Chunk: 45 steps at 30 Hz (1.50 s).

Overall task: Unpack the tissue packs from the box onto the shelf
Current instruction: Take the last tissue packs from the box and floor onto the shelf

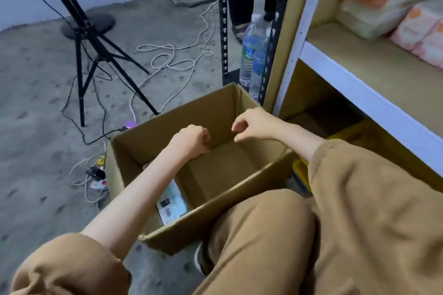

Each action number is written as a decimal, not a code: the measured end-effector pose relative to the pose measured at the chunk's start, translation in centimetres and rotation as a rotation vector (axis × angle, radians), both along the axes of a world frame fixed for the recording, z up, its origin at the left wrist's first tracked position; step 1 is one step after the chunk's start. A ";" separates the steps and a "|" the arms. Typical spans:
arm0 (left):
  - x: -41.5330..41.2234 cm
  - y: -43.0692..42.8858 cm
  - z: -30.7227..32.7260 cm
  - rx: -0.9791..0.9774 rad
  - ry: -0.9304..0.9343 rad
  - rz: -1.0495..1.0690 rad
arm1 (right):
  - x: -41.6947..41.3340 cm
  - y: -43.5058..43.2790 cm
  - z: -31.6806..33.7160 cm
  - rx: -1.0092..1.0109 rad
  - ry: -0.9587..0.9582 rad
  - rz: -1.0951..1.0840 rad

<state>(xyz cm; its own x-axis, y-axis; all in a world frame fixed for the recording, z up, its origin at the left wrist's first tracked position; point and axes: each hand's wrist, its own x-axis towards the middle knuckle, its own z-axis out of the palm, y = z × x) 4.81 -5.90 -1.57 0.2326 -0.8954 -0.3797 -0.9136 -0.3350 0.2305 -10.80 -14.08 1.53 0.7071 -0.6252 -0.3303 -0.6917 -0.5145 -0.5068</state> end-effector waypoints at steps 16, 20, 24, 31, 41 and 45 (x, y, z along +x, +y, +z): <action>9.4 2.8 -11.5 0.334 0.025 0.143 | 11.7 1.6 -15.6 0.384 0.161 -0.040; 11.0 3.3 -12.2 0.327 0.033 0.233 | 14.4 3.8 -18.7 0.537 0.201 -0.105; 11.7 3.2 -12.3 0.276 0.062 0.325 | 16.6 6.3 -21.1 0.664 0.215 -0.175; 11.5 3.3 -12.3 0.294 0.067 0.343 | 18.0 8.2 -23.0 0.692 0.190 -0.311; 10.9 2.9 -12.1 0.272 0.052 0.336 | 14.9 2.8 -20.8 0.319 0.298 -0.137; 10.3 2.7 -12.1 0.239 0.034 0.308 | 11.7 -0.4 -19.1 0.071 0.389 -0.056</action>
<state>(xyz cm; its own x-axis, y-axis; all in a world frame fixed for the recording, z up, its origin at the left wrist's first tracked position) 15.12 -3.22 -13.66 0.4605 -0.6707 -0.5815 -0.7548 -0.6406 0.1411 0.92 -14.49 -17.60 0.4862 -0.6254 -0.6103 -0.8650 -0.4435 -0.2346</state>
